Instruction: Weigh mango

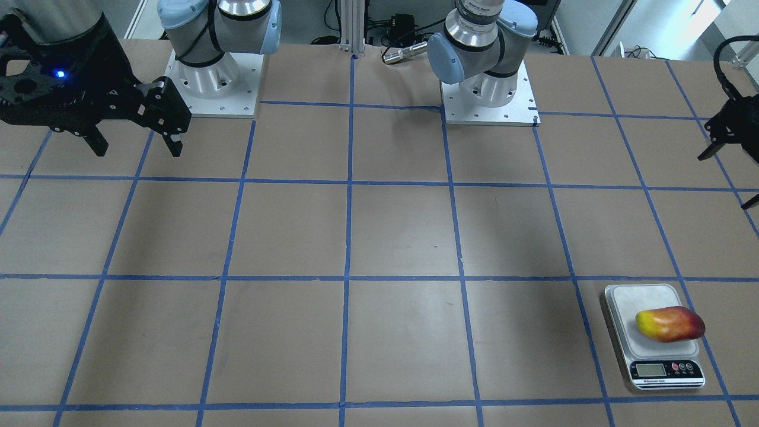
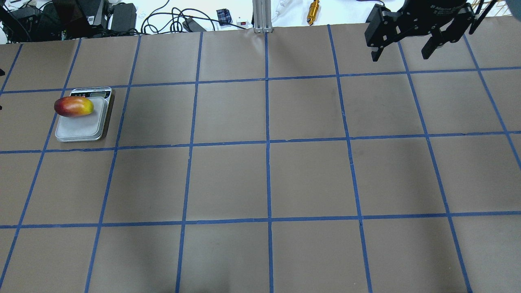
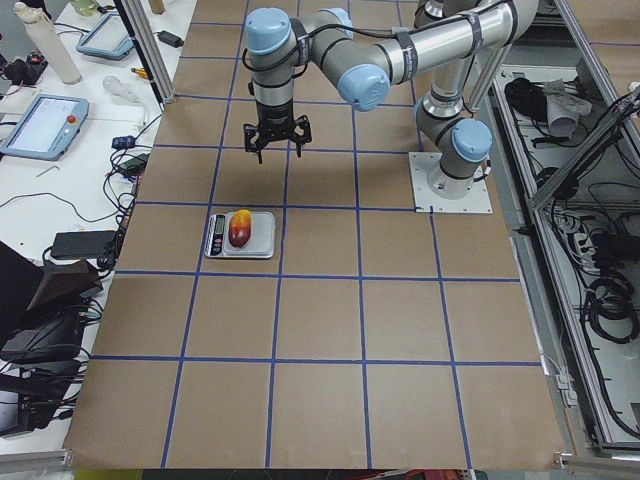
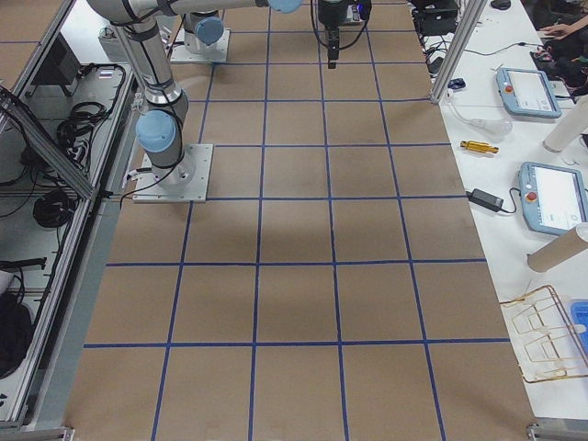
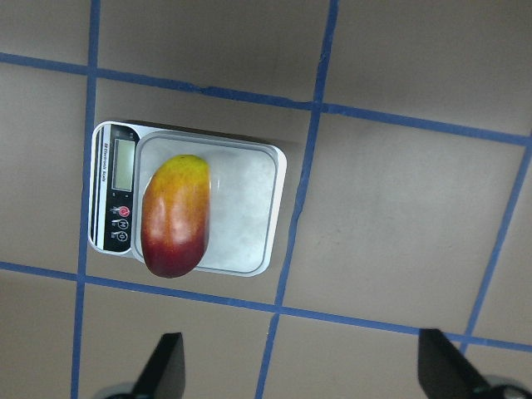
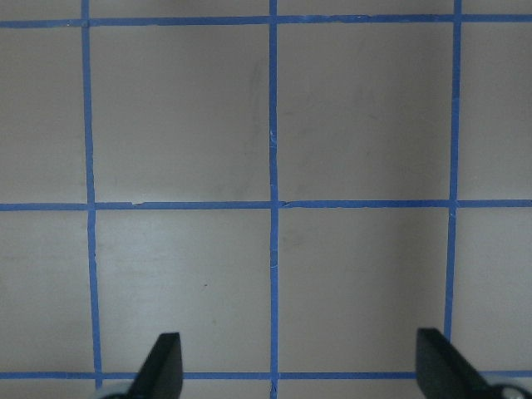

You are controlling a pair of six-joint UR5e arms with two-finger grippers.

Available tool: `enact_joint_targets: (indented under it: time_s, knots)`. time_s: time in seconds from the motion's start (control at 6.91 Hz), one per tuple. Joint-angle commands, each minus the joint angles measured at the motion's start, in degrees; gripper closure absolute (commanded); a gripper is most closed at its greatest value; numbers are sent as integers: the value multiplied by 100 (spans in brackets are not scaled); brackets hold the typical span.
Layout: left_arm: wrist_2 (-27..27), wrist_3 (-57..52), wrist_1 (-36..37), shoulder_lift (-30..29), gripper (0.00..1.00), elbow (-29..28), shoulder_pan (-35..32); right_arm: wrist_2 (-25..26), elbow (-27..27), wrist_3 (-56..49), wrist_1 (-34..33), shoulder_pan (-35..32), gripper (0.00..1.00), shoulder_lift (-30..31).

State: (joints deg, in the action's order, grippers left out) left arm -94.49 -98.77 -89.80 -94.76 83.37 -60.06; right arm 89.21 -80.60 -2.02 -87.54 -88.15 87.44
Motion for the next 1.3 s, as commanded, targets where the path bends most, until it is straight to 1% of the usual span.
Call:
enact_joint_targets:
  time_s: [0.0,0.14,0.29,0.87,1.01,1.16]
  knots:
    - [70,1617,-301,413,0,143,-58,-9,0,0,0,0,0,-7]
    - [384,2833,-301,493,0,171,-197,0,0,0,0,0,0,-7]
    - [378,3924,-318,467,0,127,-512,-9,0,0,0,0,0,1]
    - [352,7793,-520,476,0,180,-2383,-9,0,0,0,0,0,1]
    - [352,8342,-582,484,0,188,-2753,-9,0,0,0,9,0,1]
    - [352,9165,-573,432,0,188,-3044,0,0,0,0,0,0,-7]
